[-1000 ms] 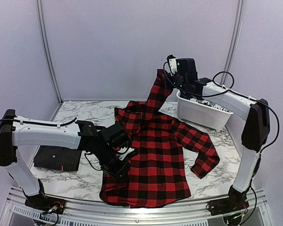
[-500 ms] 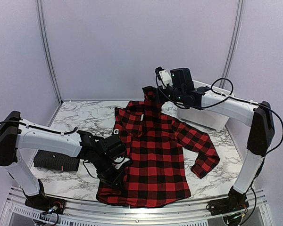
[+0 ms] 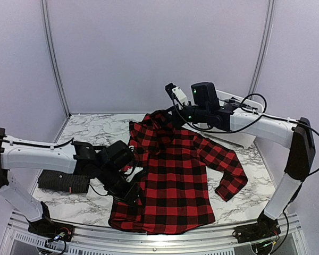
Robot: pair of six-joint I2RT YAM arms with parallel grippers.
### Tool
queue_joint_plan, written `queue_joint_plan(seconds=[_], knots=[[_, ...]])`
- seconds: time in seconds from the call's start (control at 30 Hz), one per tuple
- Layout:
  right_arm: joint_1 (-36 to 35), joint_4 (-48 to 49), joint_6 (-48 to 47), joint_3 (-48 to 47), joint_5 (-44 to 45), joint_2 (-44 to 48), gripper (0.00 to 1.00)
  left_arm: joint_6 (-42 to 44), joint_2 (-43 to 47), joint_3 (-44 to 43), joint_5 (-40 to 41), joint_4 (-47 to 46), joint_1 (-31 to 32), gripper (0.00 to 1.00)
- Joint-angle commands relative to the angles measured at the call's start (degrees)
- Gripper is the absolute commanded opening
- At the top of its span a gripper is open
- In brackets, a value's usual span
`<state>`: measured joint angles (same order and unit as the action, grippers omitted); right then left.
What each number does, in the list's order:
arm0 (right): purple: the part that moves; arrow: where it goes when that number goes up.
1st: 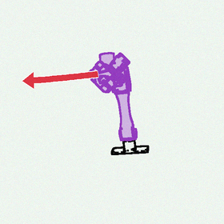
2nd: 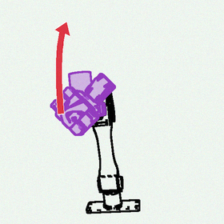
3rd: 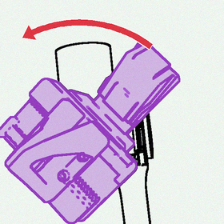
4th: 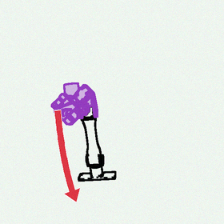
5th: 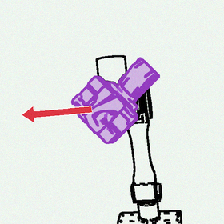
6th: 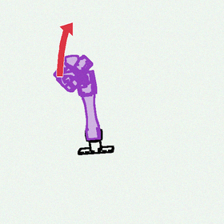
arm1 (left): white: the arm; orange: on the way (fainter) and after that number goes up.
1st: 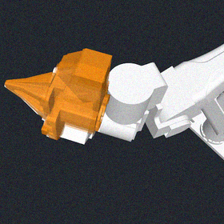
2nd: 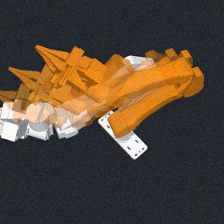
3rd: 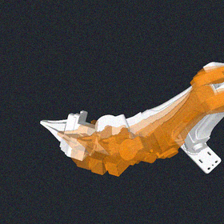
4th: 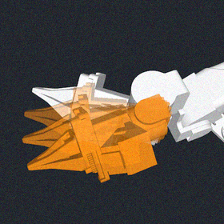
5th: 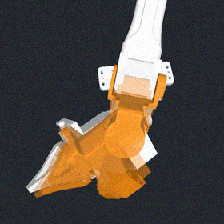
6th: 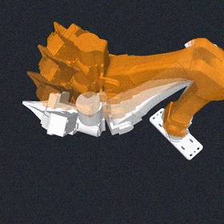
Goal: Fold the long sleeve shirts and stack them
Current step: Fold the flattened shirt at the center of the board.
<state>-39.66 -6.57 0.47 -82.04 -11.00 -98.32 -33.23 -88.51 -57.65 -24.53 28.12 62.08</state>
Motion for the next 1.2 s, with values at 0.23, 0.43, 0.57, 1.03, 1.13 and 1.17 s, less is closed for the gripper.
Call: queue_joint_plan(seconds=[0.23, 0.43, 0.57, 1.03, 1.13, 1.17], knots=[[-3.56, -1.62, -3.63, -0.46, -14.42, 0.68, 0.0, 13.36, 10.33, -13.1, 25.52, 3.93, -5.75, 0.59], [-4.87, -2.2, -3.11, -0.84, -15.8, 0.31, 0.0, 23.8, 7.48, -19.62, 39.63, 4.87, -7.65, 0.59], [-5.42, -2.65, -3.22, -0.92, -16.09, 0.41, 0.0, 28.91, 5.01, -21.34, 42.46, 4.78, -8.88, 0.58], [-6.74, -4.07, -3.59, -1.72, -15.01, -0.73, 0.0, 32.89, -3.09, -30.02, 35.33, 3.02, -10.38, 0.48], [-6.83, -4.06, -3.29, -1.72, -14.14, -0.82, 0.0, 32.97, -4.73, -30.4, 33.33, 3.51, -10.44, 0.44], [-6.82, -4.07, -3.28, -1.72, -14.09, -0.82, 0.0, 32.97, -5.0, -30.42, 32.51, 3.6, -10.42, 0.42]])
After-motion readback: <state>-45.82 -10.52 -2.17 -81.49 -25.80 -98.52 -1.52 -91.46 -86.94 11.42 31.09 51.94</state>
